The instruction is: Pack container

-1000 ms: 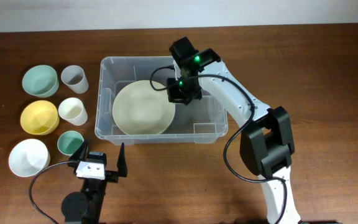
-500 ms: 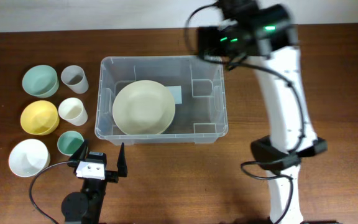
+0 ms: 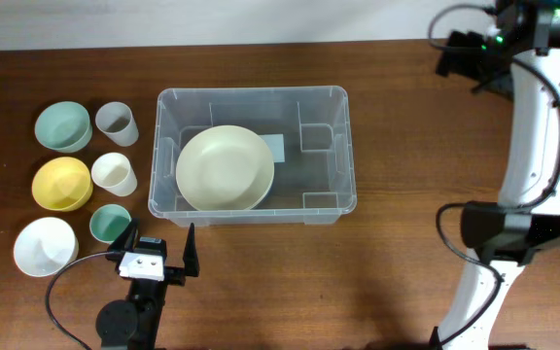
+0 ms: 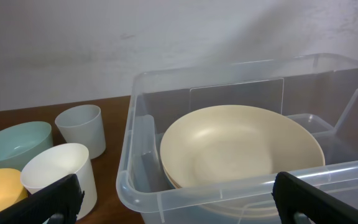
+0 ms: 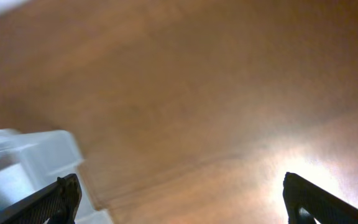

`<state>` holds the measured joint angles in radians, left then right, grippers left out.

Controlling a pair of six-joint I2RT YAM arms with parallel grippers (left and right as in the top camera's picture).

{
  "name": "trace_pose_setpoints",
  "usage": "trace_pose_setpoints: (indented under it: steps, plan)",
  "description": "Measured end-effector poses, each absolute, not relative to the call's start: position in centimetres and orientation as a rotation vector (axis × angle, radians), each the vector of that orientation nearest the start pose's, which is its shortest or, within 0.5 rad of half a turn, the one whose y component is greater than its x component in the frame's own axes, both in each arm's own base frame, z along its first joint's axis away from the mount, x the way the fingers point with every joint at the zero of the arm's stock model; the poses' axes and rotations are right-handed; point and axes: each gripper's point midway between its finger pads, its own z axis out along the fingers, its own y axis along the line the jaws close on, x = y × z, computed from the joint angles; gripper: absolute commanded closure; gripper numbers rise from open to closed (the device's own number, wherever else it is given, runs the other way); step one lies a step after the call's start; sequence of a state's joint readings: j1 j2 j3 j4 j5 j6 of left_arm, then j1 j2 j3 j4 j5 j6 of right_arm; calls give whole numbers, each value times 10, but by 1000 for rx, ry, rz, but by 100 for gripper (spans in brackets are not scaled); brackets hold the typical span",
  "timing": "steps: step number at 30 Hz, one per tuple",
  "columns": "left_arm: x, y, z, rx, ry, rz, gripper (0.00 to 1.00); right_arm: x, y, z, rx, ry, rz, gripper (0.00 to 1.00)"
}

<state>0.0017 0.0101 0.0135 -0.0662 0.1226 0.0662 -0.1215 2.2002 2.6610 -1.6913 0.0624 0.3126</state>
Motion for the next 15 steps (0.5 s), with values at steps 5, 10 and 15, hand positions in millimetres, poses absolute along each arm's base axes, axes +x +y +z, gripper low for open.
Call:
trace_pose_setpoints:
  steps: [5, 10, 15]
  plan:
    - [245, -21, 162, 147, 1627, -48, 0, 432, -92, 223, 743, 2826, -28, 1]
    - [245, -21, 162, 147, 1627, -48, 0, 433, -94, 220, 754, 2821, -13, 1]
    - [245, -21, 162, 147, 1627, -48, 0, 427, -92, 218, 761, 2849, -9, 1]
